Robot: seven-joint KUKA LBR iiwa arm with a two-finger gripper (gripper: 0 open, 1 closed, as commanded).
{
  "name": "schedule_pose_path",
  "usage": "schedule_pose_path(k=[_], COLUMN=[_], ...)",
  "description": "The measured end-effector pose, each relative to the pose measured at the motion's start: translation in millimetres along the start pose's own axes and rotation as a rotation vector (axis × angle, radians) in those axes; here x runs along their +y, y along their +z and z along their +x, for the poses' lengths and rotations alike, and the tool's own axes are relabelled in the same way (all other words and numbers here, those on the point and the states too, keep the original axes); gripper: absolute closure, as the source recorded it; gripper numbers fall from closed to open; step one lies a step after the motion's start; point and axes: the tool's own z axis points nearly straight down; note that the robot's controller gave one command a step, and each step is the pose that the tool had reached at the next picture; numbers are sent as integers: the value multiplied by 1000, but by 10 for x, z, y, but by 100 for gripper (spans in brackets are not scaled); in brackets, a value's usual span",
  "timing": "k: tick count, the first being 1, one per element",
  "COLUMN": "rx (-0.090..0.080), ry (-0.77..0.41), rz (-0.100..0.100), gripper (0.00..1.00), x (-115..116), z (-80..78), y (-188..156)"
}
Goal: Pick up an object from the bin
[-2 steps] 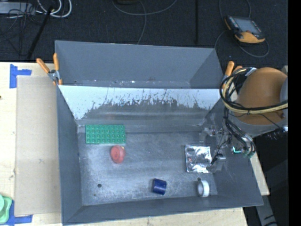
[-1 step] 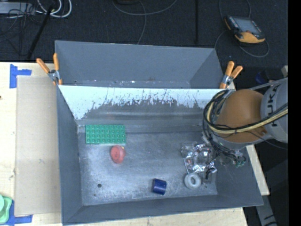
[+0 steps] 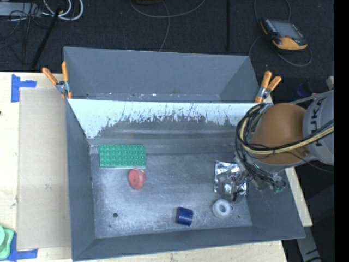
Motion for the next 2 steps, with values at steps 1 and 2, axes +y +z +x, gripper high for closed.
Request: schedule_pose_path(k=[1,2], rx=[0,1], ry=[-2,-396], rz=[0,-2], gripper=[0,0], x=[1,146], z=[-1,139], y=[1,6])
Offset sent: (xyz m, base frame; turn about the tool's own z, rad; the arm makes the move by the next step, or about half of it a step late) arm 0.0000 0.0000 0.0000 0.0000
